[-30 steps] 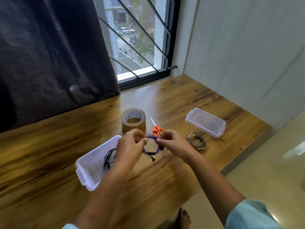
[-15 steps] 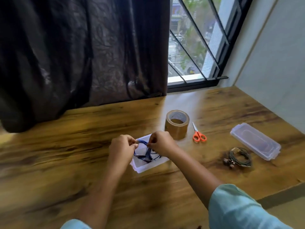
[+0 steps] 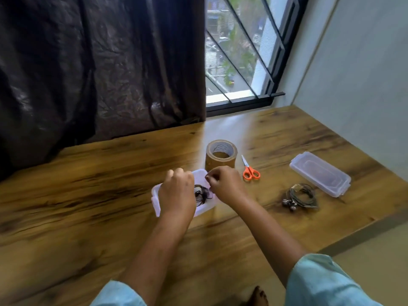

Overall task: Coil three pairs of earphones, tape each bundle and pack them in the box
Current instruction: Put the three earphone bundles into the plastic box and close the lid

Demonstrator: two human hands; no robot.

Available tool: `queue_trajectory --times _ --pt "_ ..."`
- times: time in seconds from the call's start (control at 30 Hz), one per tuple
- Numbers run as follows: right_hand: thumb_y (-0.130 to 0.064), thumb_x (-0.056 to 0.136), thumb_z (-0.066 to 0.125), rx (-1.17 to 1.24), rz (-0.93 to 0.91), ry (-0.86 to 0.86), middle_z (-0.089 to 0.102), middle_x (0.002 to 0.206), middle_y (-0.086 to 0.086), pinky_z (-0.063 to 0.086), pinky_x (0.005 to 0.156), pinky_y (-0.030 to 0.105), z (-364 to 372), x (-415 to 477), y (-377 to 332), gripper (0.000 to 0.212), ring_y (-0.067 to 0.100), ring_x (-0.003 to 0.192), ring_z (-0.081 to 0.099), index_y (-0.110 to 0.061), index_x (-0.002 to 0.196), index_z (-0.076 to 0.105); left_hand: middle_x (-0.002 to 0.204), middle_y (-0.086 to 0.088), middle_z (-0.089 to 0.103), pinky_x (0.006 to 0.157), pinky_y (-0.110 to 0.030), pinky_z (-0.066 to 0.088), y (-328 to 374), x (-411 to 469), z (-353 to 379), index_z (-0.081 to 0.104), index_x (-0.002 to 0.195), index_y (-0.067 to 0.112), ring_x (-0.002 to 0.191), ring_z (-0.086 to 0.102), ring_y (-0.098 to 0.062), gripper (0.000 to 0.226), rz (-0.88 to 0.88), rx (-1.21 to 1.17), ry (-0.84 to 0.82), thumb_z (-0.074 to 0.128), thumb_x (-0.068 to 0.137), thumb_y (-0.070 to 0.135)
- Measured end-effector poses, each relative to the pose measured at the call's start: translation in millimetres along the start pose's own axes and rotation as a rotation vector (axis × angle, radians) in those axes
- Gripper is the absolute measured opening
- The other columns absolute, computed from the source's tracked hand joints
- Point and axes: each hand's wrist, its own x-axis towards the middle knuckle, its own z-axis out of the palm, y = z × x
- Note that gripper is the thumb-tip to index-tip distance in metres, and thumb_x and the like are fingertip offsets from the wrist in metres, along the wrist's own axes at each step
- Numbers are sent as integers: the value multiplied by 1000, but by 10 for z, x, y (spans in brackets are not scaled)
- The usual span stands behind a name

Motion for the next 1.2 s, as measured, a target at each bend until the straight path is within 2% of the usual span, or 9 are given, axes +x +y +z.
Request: queue_trajectory --times 0.13,0.3,0.43,0.53,0.7,0.77,0.9,1.07,1.2 --pt "-12 86 60 125 137 216 74 84 9 55 78 41 -463 -42 498 15 26 80 70 -10 88 75 98 -6 66 74 -36 49 458 166 82 62 90 18 94 62 -28 15 146 -213 -100 51 85 10" --pt "-7 88 52 -87 382 325 70 109 7 51 85 33 -990 -231 1333 29 22 99 64 -12 111 68 95 -5 70 80 -32 52 1157 289 440 72 87 20 89 65 -26 15 198 -548 -349 58 84 15" --pt "-14 89 59 -329 511 334 61 119 15 45 94 37 -1120 -309 1726 36 31 112 55 -8 125 59 91 -5 65 83 -29 51 1515 327 794 70 92 15 93 58 -21 13 134 -677 -534 60 84 15" --pt "-25 89 63 -332 581 289 64 115 12 48 85 34 -1102 -319 1819 32 30 105 60 -8 116 64 104 -8 67 87 -34 52 1682 411 1004 67 101 15 99 61 -24 19 43 -722 -586 62 84 22" --pt "-11 84 66 -163 574 271 67 107 6 48 81 28 -1039 -249 1783 27 21 97 62 -10 110 65 105 -4 67 84 -38 54 1809 542 1122 67 100 22 96 63 -24 22 10 -716 -596 65 84 36" --pt "-7 82 67 -2 556 243 68 106 5 51 80 26 -1015 -208 1722 28 17 94 62 -11 109 66 97 -2 68 84 -38 54 1777 563 1121 65 89 26 93 64 -23 11 10 -715 -624 65 85 36" --pt "-5 85 64 176 443 193 66 98 1 46 67 13 -967 -136 1446 25 12 88 61 -11 110 66 95 -3 69 79 -34 53 1495 557 1013 65 90 22 89 63 -22 11 -18 -752 -569 65 85 32" --pt "-3 85 65 343 240 38 69 85 6 57 80 41 -856 22 841 10 23 83 68 -11 90 69 81 -4 70 69 -35 53 840 538 447 64 73 25 71 62 -21 12 -120 -968 -412 70 83 26" --pt "-2 81 67 295 69 -36 65 76 0 57 80 41 -540 177 296 24 21 78 66 -25 73 63 79 -5 67 63 -35 54 164 421 -14 65 85 14 68 61 -20 4 -235 -1052 -356 67 86 11"
